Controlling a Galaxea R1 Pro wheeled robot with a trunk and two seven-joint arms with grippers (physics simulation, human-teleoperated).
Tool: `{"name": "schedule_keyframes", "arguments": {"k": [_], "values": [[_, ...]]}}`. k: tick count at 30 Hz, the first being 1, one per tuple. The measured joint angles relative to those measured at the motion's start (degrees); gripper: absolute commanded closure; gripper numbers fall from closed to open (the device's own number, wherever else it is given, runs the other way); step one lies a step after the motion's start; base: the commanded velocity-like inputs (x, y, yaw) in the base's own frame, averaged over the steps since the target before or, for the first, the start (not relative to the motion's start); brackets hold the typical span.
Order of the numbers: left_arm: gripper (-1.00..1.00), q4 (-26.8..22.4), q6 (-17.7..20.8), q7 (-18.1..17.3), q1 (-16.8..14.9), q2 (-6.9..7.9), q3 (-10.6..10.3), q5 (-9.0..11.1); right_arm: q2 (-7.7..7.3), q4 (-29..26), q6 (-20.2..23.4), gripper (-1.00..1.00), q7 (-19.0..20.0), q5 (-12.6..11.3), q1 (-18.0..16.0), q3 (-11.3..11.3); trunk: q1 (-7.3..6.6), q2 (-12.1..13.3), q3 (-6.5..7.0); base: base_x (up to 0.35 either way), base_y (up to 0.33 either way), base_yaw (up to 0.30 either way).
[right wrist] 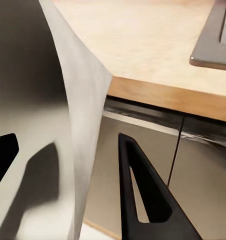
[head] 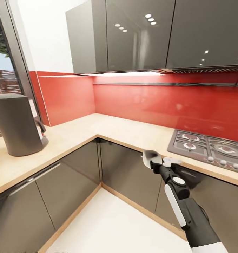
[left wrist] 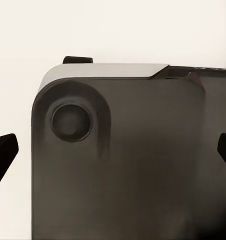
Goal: Set up a coffee station on the kitchen countertop: keep the coffee maker on the countertop, move the bottle of coffee from the kitchen shelf to the counter next to the coffee maker, place a paper coffee filter on top of the coffee maker, put the saucer next to the coffee maker with the coffee cup on the saucer, and place the electric kettle next to the coffee maker.
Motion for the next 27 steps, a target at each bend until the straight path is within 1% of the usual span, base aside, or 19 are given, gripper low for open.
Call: {"name": "schedule_keyframes", "arguments": {"k": [4, 7, 27], "values": [[-1.0, -0.01, 0.0, -0.03, 0.0, 0.0, 0.05, 0.0, 0.0, 0.0, 0.0, 1.0, 0.0, 0.0, 0.0, 0.0, 0.0, 0.0, 0.0, 0.001, -0.326, 0.267], [-1.0, -0.01, 0.0, -0.05, 0.0, 0.0, 0.08, 0.04, -0.01, 0.0, -0.01, 1.0, 0.0, 0.0, 0.01, -0.01, 0.0, 0.0, 0.0, 0.0, -0.15, 0.267], [-1.0, -0.02, 0.0, -0.05, 0.0, 0.0, 0.08, 0.06, -0.01, 0.01, -0.02, 1.0, 0.01, 0.01, 0.01, 0.01, 0.0, 0.0, 0.0, 0.0, -0.011, 0.267]]}}
